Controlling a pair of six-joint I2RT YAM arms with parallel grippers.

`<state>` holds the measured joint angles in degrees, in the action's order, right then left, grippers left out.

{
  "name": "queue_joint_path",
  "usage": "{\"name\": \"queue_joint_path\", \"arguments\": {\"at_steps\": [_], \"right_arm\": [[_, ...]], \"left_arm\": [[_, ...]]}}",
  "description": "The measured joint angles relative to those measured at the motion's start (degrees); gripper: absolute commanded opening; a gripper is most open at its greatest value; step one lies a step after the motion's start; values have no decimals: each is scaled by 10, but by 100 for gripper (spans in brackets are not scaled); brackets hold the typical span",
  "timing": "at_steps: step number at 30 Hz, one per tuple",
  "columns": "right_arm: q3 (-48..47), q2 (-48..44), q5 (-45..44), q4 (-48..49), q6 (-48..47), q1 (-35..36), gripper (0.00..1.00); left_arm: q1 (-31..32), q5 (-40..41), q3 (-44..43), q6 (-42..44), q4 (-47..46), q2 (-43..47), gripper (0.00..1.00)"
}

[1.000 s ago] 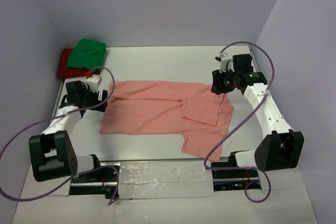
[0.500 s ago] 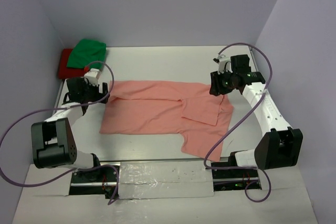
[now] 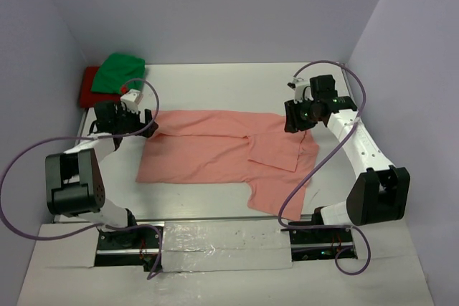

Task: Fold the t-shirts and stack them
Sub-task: Fold the tshirt

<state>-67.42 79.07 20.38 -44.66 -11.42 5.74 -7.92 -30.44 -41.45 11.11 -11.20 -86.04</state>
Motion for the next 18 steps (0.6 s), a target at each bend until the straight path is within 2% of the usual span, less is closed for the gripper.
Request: {"name": "queue_joint_path", "arguments": {"at_steps": [6,18], "right_arm": [[0,3,-7,0,0,1,46],[0,12,-21,0,0,5,46]], "left_arm": [[6,-14,-88,23,104,-74,92],[6,-14,-95,60,233,-76,92]]}}
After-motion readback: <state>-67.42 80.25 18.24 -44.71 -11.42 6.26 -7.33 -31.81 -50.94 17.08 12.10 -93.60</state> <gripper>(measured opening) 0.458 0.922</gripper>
